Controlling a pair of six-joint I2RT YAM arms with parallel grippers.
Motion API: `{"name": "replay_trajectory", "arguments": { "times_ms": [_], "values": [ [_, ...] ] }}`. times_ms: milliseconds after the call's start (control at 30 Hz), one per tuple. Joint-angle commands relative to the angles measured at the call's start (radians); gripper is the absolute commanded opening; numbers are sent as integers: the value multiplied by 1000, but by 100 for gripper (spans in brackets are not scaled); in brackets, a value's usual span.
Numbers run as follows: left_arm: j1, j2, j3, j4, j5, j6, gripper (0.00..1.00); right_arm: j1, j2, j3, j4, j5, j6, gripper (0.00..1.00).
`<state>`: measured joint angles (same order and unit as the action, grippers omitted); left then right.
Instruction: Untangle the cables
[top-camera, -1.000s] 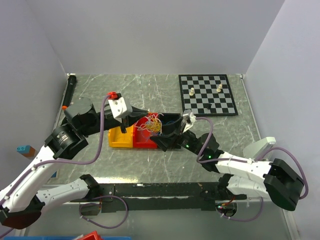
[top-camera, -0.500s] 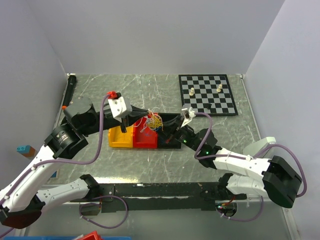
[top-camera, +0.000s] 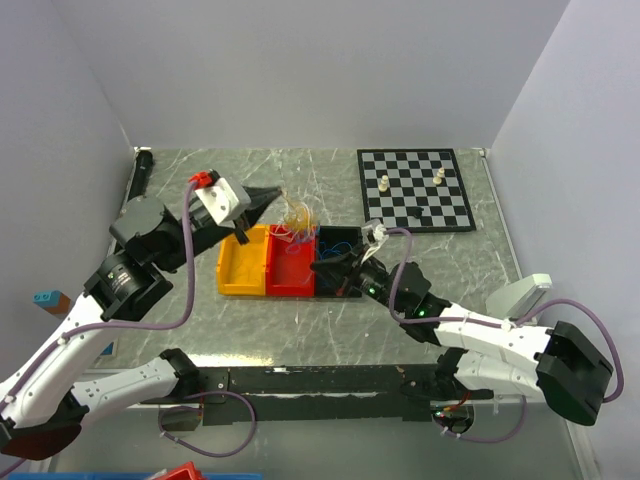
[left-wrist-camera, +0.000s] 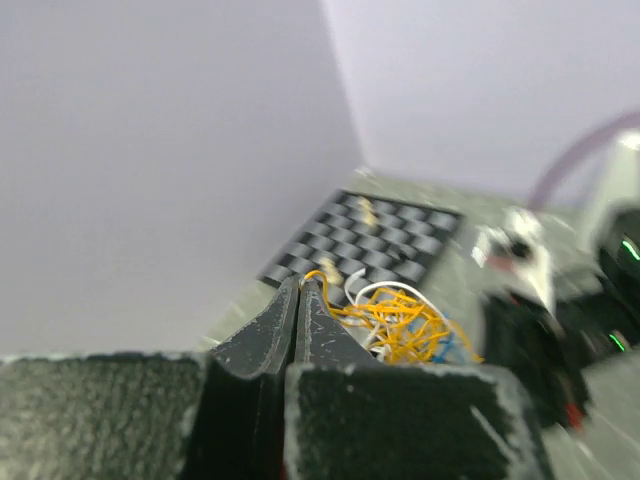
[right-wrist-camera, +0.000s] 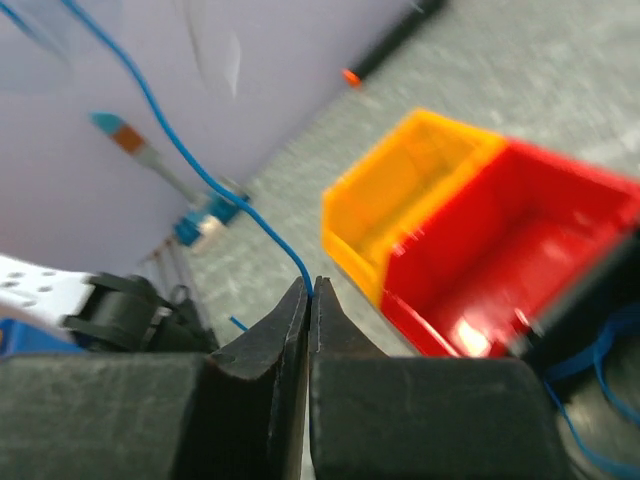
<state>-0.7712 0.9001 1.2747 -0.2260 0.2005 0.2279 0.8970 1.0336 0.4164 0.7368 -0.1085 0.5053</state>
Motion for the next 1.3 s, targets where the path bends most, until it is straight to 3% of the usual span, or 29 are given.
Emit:
{"name": "replay_trajectory", "arguments": {
  "times_ms": [0,133,400,600,733,933,1167,1267],
  "values": [
    [1,-6,51,270,-243,91,1,46,9,-47,-172,183,29,0],
    [1,31,101,417,-383,200,1,92,20,-99,-273,355,73,0],
    [1,108,189,657,-512,366,1,186,-12,-146,-434,486,182,0],
    [1,157,275,682,-518,439,1,261,-84,-209,-520,544,283,0],
    [0,197,311,780,-529,525,1,295,-127,-208,-657,592,367,0],
    [1,191,310,709,-507,492,1,344,-158,-202,-835,641,499,0],
    [1,223,307,827,-538,599,1,390,-198,-173,-1139,711,723,0],
    [3,264,385,875,-539,637,1,388,-173,-159,-1203,722,795,0]
  ]
}}
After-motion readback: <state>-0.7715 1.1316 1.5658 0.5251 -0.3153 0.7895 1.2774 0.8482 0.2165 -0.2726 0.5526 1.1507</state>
